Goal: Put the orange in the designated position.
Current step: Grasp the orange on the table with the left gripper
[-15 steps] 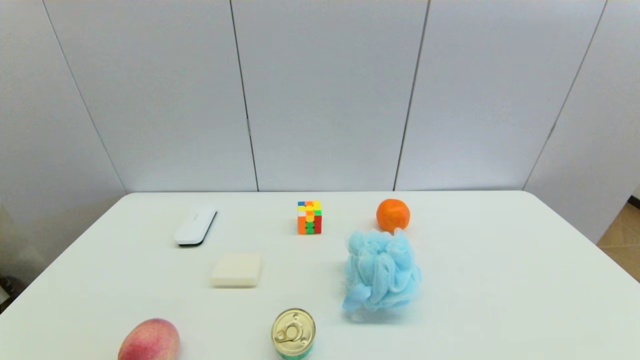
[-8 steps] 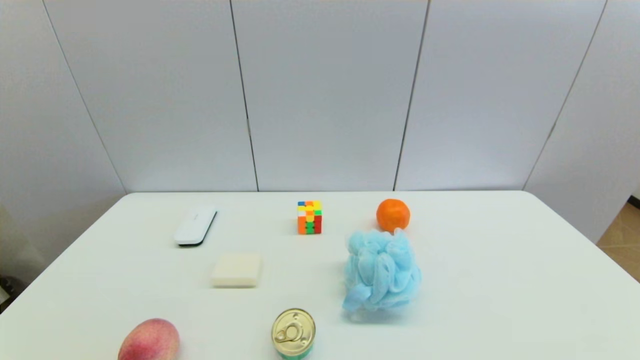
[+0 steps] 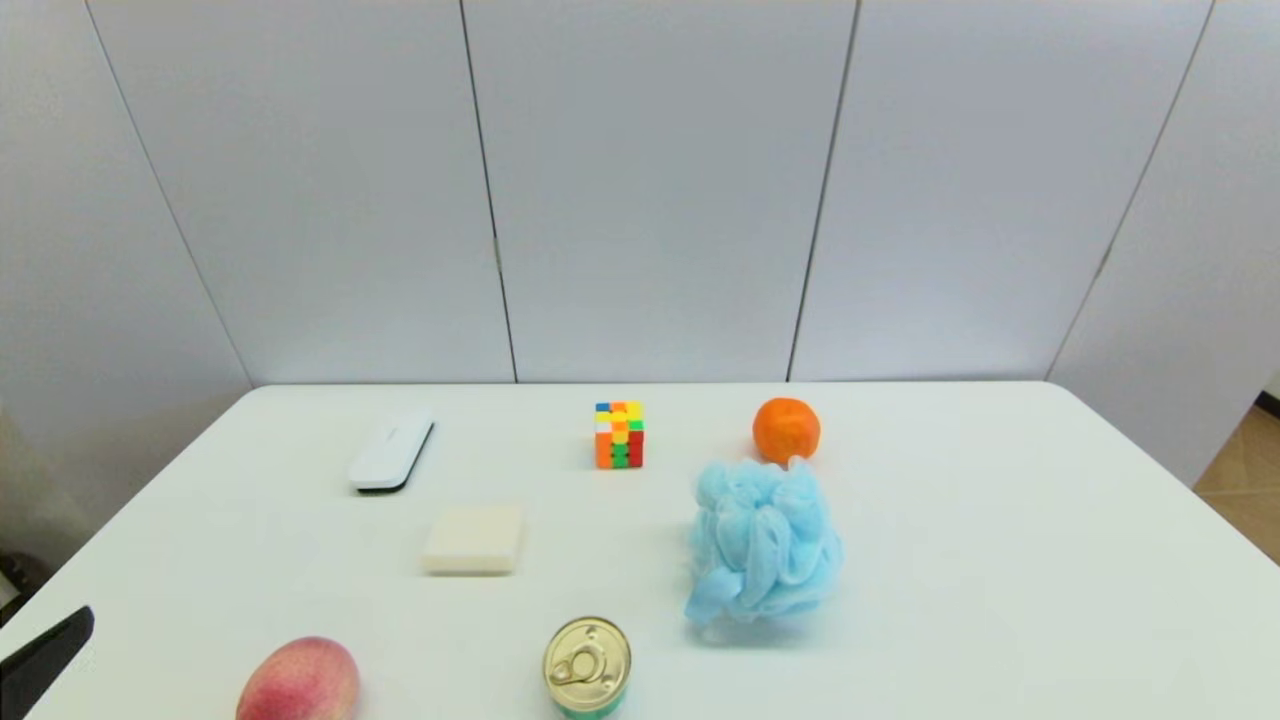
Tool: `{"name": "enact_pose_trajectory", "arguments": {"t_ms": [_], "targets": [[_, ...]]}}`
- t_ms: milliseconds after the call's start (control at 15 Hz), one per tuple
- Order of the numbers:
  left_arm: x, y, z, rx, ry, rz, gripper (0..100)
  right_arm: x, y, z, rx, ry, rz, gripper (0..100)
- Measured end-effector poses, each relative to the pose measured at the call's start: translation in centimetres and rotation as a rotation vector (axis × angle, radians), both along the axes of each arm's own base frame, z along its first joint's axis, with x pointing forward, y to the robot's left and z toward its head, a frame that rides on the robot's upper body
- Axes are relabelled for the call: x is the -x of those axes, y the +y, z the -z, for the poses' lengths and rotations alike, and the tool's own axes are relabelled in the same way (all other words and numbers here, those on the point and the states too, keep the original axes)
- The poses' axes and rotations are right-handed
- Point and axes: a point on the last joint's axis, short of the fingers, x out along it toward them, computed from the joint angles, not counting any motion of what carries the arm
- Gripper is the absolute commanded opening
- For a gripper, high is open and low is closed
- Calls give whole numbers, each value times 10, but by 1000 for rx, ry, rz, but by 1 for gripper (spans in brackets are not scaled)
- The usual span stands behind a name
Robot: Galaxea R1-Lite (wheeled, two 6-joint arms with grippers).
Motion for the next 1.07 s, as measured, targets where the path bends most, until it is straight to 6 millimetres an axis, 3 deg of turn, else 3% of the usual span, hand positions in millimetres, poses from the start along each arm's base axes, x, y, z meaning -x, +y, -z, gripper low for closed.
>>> {"name": "enact_pose_trajectory", "arguments": {"t_ms": [200, 467, 800, 1067], "targets": [[-40, -5, -38, -43, 79, 59, 100, 0, 0, 0, 0, 0, 0, 100], [-113, -25, -66, -76, 213, 150, 100, 0, 0, 0, 0, 0, 0, 100], [-213, -75, -70, -107, 356, 320, 100, 0, 0, 0, 0, 0, 0, 100], [-279, -119, -59, -151, 382, 488, 100, 0, 0, 0, 0, 0, 0, 100]]}}
